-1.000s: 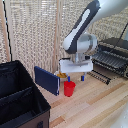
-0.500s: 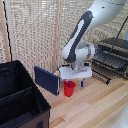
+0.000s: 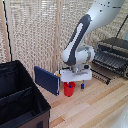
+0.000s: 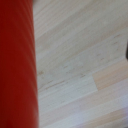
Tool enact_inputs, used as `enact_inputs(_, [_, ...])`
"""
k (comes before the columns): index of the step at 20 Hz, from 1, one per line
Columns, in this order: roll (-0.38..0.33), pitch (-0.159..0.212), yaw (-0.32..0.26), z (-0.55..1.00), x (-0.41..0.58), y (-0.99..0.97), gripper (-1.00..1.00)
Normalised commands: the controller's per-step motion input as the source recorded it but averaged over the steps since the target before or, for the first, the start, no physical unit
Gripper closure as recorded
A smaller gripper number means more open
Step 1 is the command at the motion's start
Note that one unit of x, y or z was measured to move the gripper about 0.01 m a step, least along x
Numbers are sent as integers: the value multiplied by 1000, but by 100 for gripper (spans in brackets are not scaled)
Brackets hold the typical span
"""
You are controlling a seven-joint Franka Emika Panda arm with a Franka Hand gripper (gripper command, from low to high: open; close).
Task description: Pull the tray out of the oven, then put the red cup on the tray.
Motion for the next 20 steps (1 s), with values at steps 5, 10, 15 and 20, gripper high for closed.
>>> enact_inputs(5, [15, -119, -40, 0, 179, 0, 100])
enact_inputs(10, [4, -84, -163, 0, 369, -2, 100])
enact_inputs(15, [45, -30, -196, 145, 404, -21, 100])
enact_inputs(20, [57, 77, -162, 686, 505, -195, 100])
